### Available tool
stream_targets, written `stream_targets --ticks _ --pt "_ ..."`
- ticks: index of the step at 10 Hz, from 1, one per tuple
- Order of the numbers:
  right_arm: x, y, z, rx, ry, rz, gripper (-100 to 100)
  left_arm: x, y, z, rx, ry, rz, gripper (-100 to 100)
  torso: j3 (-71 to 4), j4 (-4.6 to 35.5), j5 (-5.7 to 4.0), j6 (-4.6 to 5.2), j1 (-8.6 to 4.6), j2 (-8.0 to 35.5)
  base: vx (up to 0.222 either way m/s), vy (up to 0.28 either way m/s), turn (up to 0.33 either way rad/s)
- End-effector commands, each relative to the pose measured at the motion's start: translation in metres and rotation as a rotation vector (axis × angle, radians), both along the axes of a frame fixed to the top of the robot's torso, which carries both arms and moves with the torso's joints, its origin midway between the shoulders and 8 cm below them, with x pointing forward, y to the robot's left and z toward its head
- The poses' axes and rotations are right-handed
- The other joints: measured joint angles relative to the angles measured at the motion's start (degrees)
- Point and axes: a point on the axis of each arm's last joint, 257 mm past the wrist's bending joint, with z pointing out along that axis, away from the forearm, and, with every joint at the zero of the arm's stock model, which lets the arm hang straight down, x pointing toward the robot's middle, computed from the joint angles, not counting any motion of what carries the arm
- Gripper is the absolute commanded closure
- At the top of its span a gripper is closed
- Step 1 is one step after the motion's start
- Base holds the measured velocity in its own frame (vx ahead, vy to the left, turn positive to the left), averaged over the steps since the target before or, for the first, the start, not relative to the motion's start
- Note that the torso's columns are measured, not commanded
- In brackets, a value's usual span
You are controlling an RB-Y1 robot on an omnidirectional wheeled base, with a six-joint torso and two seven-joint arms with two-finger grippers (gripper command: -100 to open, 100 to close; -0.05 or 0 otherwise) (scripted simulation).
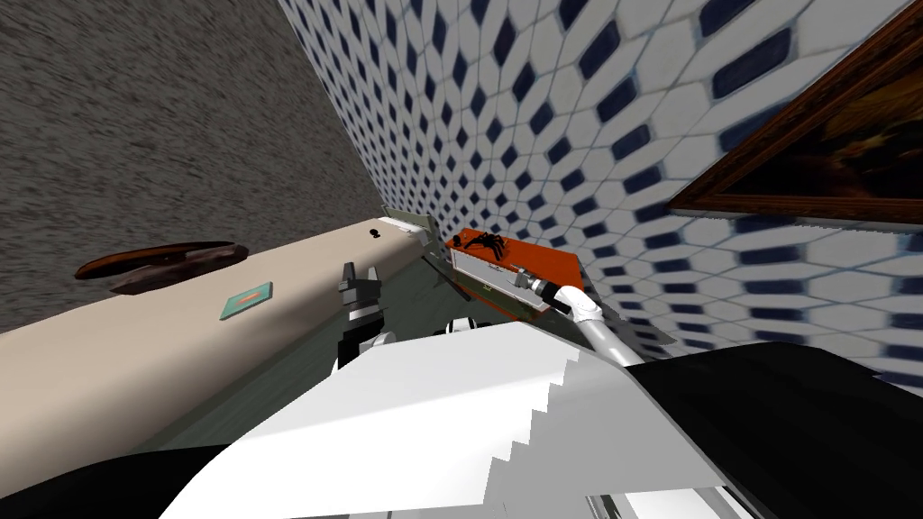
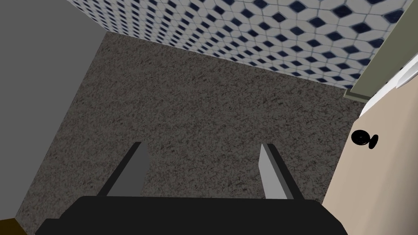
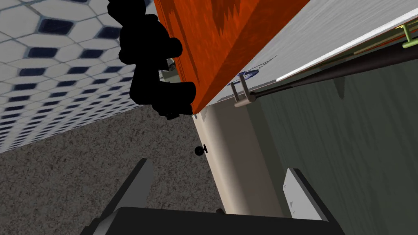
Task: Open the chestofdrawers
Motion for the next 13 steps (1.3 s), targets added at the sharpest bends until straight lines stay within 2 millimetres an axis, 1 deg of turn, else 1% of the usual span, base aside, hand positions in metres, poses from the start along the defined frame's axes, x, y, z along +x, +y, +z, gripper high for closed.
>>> stream_targets --ticks 1,3,4,6,9,11,12,13 --pt "-0.001 -0.012 -0.016 -0.102 0.013 0.017 -100 0.000 0.000 0.000 0.000 0.000 0.000 0 -0.1 0.0 0.05 0.00 0.19 -0.1 0.087 0.103 -0.020" --pt "-0.003 -0.029 -0.035 -0.213 0.035 0.037 -100 0.000 0.000 0.000 0.000 0.000 0.000 0 0.0 0.0 0.00 0.00 -0.01 0.0 0.083 0.090 -0.025" --pt "-0.003 -0.029 -0.035 -0.218 0.033 0.039 -100 0.000 0.000 0.000 0.000 0.000 0.000 0 0.0 0.0 0.01 0.00 0.02 -0.1 0.075 0.075 -0.011" --pt "-0.006 -0.045 -0.051 -0.317 0.052 0.061 -100 0.000 0.000 0.000 0.000 0.000 0.000 0 0.0 0.0 0.01 0.00 0.04 0.0 0.089 0.089 -0.023" --pt "-0.010 -0.063 -0.066 -0.428 0.075 0.091 -100 0.000 0.000 0.000 0.000 0.000 0.000 0 0.0 0.0 0.03 0.00 0.07 0.0 0.077 0.101 -0.020" --pt "-0.013 -0.073 -0.074 -0.485 0.086 0.110 -100 0.000 0.000 0.000 0.000 0.000 0.000 0 0.0 0.0 0.01 0.00 0.02 0.0 0.075 0.080 -0.013" --pt "-0.012 -0.069 -0.072 -0.463 0.083 0.102 -100 0.000 0.000 0.000 0.000 0.000 0.000 0 0.0 0.0 0.00 0.00 -0.04 0.0 0.029 0.029 -0.004" --pt "-0.012 -0.069 -0.073 -0.468 0.082 0.105 -100 0.000 0.000 0.000 0.000 0.000 0.000 0 0.0 0.0 -0.02 0.00 -0.12 0.1 0.007 0.007 0.002"
